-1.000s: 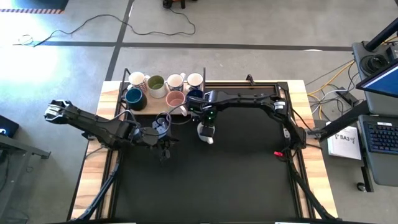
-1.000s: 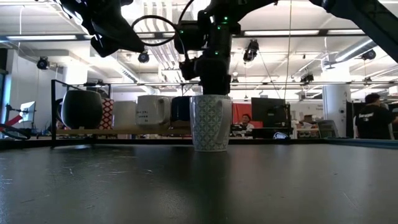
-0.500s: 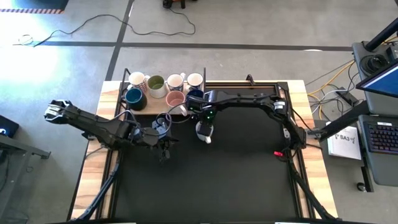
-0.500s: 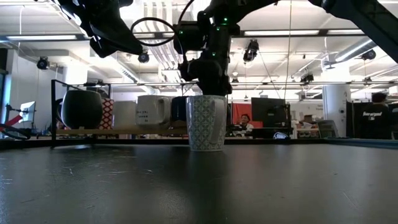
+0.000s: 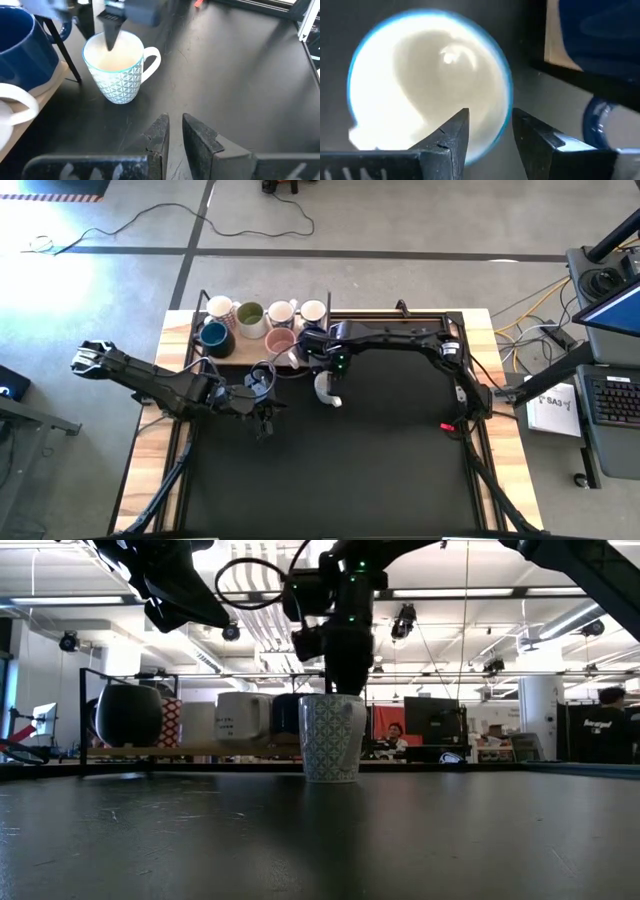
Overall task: Place coffee mugs
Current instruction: Put the gray patterned mug on the shelf
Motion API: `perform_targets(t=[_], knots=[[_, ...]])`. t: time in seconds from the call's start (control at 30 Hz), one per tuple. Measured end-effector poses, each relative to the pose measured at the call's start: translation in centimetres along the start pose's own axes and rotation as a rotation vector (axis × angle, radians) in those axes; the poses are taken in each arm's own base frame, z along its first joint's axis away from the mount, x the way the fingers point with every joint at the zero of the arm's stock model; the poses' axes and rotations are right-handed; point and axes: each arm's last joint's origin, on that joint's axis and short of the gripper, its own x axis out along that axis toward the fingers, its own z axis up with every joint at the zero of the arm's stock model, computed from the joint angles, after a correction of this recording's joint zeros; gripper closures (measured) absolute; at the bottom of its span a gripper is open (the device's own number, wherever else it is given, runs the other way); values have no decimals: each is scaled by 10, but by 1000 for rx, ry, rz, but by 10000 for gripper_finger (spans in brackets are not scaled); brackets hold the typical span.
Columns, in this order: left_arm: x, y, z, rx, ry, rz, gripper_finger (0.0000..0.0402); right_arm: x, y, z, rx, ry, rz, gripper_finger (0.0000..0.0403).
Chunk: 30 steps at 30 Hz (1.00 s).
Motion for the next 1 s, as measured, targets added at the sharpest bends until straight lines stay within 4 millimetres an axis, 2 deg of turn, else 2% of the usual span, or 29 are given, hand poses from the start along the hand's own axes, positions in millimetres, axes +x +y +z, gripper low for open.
perform_targets(t=[0.13,0.47,0.63,0.83,1.0], knots=[[0,0,1,-4,-6,-2,366,-5,1,-5,-110,32,-6,267],[0,0,1,-16,-11,-5,366,-11,5,-7,-119,28,-5,286],[0,-1,2,-16,-16,-3,366,-33,7,-11,-84,-21,20,286],[0,0,2,-14,-22,6,366,-69,12,-15,-60,-156,23,287],[0,0,2,-13,-27,7,366,-79,11,-9,-70,-279,3,296]])
